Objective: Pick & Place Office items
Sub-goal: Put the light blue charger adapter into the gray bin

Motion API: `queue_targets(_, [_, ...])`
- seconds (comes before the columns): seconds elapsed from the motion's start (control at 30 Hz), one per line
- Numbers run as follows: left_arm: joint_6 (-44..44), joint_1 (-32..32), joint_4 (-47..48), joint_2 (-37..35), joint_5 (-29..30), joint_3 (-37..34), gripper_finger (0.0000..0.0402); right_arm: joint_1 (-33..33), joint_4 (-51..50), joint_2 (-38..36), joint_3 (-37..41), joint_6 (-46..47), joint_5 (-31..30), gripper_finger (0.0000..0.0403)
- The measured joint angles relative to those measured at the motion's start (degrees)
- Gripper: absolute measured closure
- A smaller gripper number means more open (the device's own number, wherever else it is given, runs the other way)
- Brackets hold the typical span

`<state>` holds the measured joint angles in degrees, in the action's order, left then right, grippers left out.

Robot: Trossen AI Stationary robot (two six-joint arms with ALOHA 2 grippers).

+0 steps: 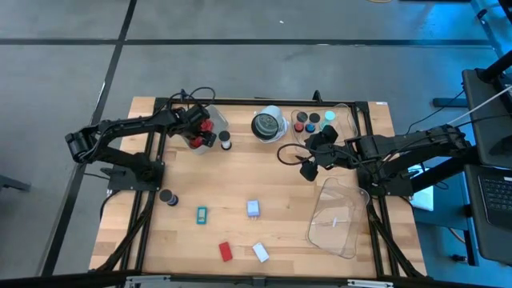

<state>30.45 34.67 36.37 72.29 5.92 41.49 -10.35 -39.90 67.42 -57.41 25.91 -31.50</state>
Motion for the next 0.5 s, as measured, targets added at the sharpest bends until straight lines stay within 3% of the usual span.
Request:
queue_targets(0.37, [-4.9,-4.4,1.0,-3.3,-3.5,8.9,0.0103,0.0,0.0,0.0,0.0,0.7,1.7,0.0092])
queue_targets(0.5, [-1.5,-8.8,-3.9,-5.8,-4.4,10.6,0.0104,0.0,0.0,0.0,0.0,0.7,2.6,0.0092])
